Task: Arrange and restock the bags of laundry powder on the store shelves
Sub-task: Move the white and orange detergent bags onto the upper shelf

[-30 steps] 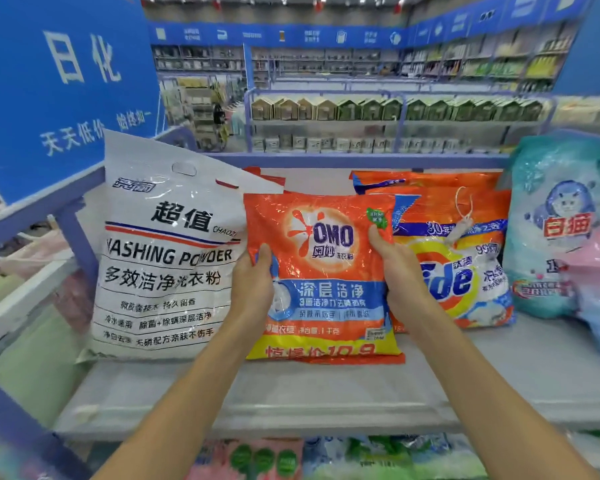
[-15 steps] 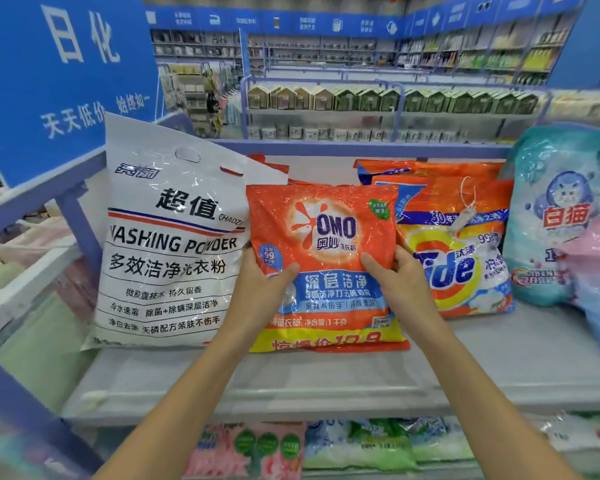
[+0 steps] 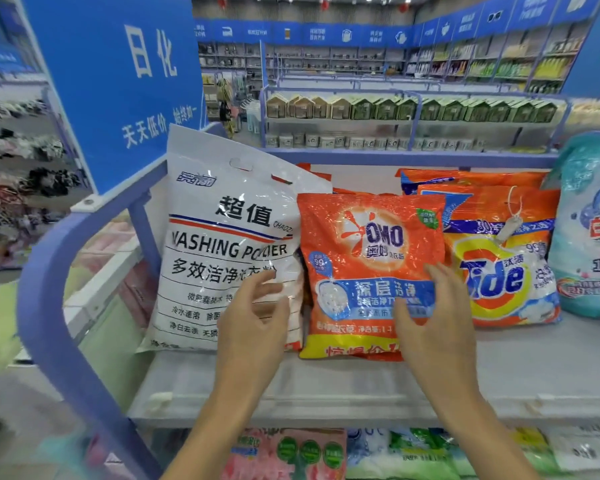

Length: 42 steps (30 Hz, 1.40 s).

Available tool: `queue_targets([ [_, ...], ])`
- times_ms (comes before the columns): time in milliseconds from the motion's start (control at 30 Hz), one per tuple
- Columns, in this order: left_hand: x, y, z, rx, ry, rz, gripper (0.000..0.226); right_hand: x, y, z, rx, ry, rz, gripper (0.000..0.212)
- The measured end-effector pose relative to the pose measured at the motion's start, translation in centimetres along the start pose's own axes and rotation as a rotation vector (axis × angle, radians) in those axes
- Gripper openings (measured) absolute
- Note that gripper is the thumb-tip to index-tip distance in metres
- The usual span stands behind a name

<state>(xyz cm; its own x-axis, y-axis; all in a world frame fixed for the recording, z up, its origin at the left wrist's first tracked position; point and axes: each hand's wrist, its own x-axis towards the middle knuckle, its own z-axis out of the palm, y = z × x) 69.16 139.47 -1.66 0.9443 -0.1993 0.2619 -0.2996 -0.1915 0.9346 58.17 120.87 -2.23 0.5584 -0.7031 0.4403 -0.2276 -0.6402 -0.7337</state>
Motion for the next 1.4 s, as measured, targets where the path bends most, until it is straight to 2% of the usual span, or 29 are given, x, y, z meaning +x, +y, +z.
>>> queue_targets([
  [100, 1.1, -1.0, -2.1, 0.180, 0.234, 0.130, 0.037, -1.9, -3.5, 2.0, 0.124, -0.117, -0.118, 0.042],
  [200, 1.2, -1.0, -3.0, 0.314, 0.321, 0.213, 0.046, -2.3, -6.3, 4.6, 0.249, -0.356, -0.054, 0.026],
  [300, 1.9, -1.0, -4.2, 0.467, 0.392, 0.164, 0.055, -1.7, -8.0, 7.1, 0.187, -0.509, -0.010, 0.012],
  [367, 3.0, -1.4, -5.2, 0.460, 0.363, 0.011, 0.062, -1.3, -8.7, 8.4, 0.186, -0.594, 0.017, 0.038],
  [433, 3.7, -1.6, -5.9, 0.363, 0.291, -0.113, 0.066, -0.9, -9.5, 9.4, 0.256, -0.597, 0.092, 0.069],
  [500, 3.7, -1.9, -6.5, 0.295, 0.261, -0.123, 0.068, -0.6, -10.0, 10.2, 0.283, -0.568, 0.156, 0.089],
  [567, 3.8, -2.2, -6.9, 0.236, 0.252, -0.141, 0.070, -0.3, -9.7, 10.9, 0.327, -0.508, 0.191, 0.097],
  [633, 3.9, -2.4, -7.2, 0.234, 0.247, -0.181, 0.071, 0.3, -9.4, 10.8, 0.464, -0.529, 0.271, 0.075],
  [700, 3.7, -2.4, -7.4, 0.248, 0.254, -0.209, 0.069, 0.6, -9.3, 10.4, 0.650, -0.676, 0.345, 0.047],
  [800, 2.9, -1.7, -7.4, 0.257, 0.262, -0.215, 0.063, 0.2, -9.7, 10.0, 0.757, -0.815, 0.369, 0.039],
  [967, 1.3, -0.4, -7.7, 0.183, 0.326, -0.161, 0.060, -0.5, -10.0, 9.5, 0.724, -0.745, 0.320, 0.032],
  [1100, -0.4, 1.8, -8.4, -0.012, 0.292, -0.117, 0.066, -0.6, -11.1, 6.1, 0.685, -0.601, 0.231, 0.019],
  [1167, -1.2, 3.1, -9.2, -0.165, 0.216, -0.090, 0.077, -0.7, -11.6, 3.4, 0.713, -0.505, 0.187, 0.010],
  [1267, -1.8, 4.5, -9.8, -0.282, 0.008, -0.023, 0.085, -0.8, -11.7, -0.7, 0.769, -0.387, 0.166, 0.008],
  [1333, -2.0, 5.0, -9.0, -0.328, -0.179, -0.020, 0.081, -1.3, -11.0, -2.6, 0.763, -0.361, 0.176, 0.009],
  [1400, -2.2, 5.1, -7.5, -0.383, -0.297, -0.063, 0.070, -2.0, -9.4, -4.2, 0.743, -0.344, 0.194, 0.010],
])
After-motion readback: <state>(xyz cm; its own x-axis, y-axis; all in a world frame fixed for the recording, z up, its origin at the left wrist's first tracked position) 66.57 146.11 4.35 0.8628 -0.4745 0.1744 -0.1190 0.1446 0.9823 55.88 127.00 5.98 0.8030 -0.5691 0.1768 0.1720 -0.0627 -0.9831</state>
